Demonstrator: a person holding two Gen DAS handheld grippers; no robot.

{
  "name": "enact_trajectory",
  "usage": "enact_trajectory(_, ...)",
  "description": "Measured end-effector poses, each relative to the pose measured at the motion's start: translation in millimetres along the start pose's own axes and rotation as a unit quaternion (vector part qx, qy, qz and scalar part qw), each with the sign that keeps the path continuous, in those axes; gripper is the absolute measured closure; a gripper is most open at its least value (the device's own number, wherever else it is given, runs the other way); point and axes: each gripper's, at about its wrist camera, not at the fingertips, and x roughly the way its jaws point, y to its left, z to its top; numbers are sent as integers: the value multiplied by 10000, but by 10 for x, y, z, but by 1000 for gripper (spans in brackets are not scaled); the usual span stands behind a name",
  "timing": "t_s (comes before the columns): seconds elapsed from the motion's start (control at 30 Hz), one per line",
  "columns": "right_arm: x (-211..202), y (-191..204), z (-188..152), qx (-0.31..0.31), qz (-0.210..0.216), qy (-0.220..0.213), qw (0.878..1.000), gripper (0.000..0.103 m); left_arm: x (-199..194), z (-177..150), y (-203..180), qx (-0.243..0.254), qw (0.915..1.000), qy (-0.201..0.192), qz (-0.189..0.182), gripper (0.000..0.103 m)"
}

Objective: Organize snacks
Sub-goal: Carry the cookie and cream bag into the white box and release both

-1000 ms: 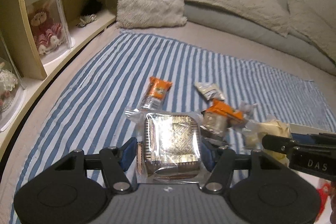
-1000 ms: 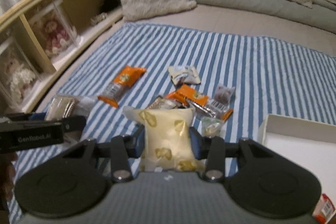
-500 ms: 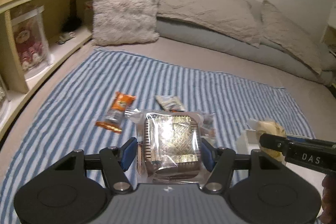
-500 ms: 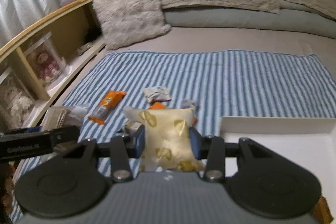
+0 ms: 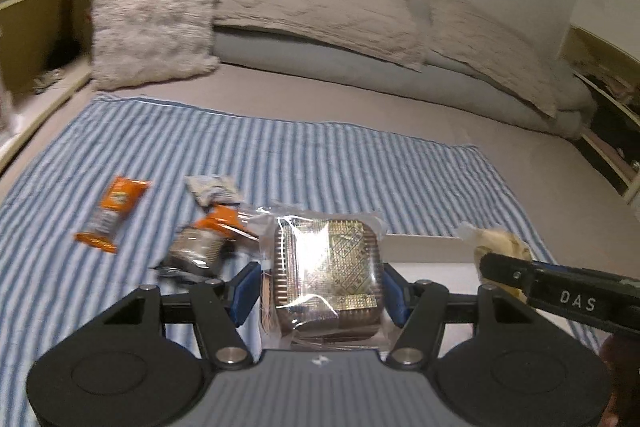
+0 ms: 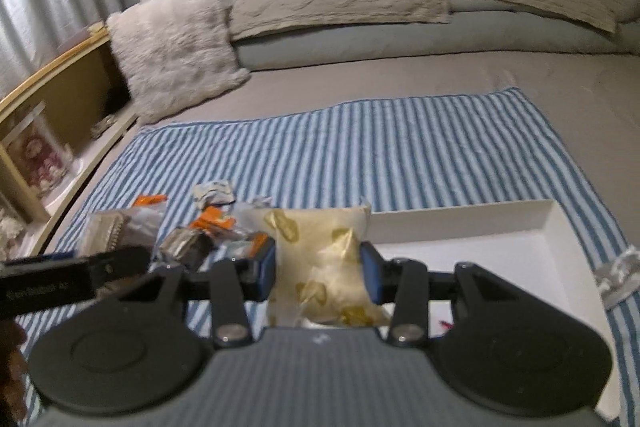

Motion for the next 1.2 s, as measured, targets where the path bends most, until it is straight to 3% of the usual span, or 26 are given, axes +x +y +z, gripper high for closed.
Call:
enact_trajectory(0.27,-66,-387,-51,264,-273,-18,9993,54,244,-40,-390,73,9990,169,-419,39)
enact_trajectory(0.63,37,-872,-175,577,-689,240,9957,54,742,-119,-757,-56,9935,728,-871,39)
enact_trajectory(1.0,441,-1170,-194,727,-1077,553,9900,54,1259,-210,-892,-85,9876,1341,-805,39)
enact_trajectory(1.2,612,-1336,-199,877,-1250,715,9857,54,1460,-187,-850,-215,9878,1359,-724,39)
